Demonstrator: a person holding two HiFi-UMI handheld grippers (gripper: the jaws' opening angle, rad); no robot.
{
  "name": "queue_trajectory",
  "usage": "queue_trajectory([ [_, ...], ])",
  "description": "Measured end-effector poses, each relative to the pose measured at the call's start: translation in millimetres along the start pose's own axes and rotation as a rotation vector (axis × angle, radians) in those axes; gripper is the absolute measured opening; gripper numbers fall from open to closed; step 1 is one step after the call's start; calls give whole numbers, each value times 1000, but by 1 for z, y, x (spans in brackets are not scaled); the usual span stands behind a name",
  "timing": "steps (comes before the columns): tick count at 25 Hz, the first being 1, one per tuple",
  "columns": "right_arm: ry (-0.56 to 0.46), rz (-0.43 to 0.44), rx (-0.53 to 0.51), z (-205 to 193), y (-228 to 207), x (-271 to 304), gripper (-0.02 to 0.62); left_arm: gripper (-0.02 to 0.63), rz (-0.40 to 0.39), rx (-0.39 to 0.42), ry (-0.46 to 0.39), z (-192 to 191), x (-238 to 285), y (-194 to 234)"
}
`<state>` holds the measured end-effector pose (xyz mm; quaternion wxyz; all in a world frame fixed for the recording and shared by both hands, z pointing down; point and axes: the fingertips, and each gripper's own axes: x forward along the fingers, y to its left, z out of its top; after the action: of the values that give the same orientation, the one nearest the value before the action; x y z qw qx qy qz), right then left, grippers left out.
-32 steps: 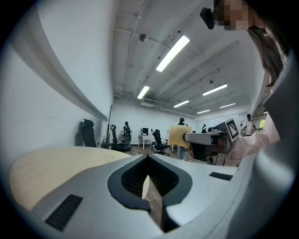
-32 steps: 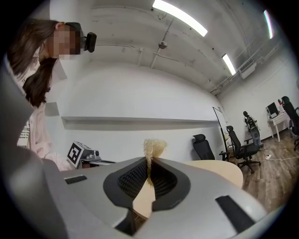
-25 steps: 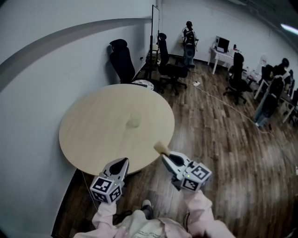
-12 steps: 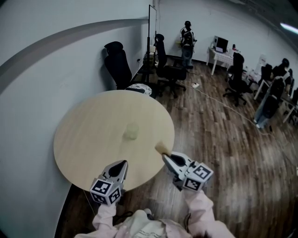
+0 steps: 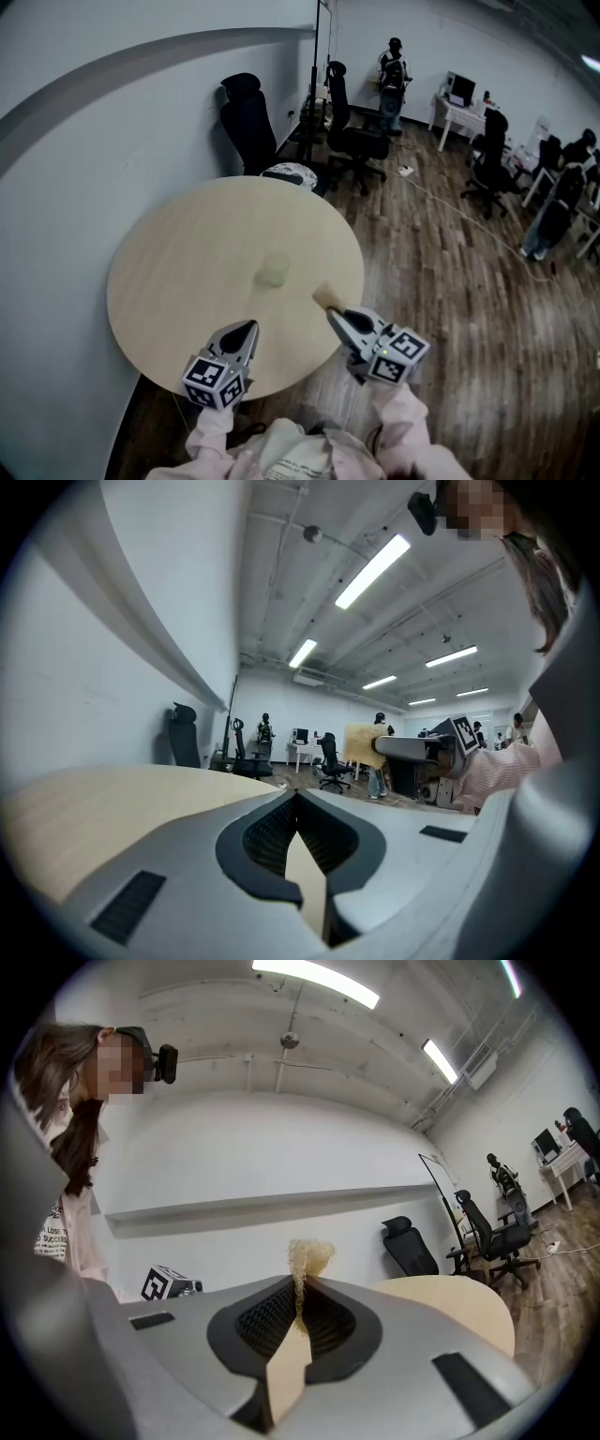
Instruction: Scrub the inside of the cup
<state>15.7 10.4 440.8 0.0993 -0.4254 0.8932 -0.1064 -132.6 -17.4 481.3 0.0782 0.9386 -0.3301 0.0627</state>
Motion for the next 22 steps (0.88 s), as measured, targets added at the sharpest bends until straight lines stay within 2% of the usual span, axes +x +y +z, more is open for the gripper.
queue_trajectory([
  [12,74,46,34,-15,-41,41,25,-2,23,-35,46,-7,36,27],
  [22,145,136,39,-11,-87,72,25,-2,102,-83,53,-8,78,45],
])
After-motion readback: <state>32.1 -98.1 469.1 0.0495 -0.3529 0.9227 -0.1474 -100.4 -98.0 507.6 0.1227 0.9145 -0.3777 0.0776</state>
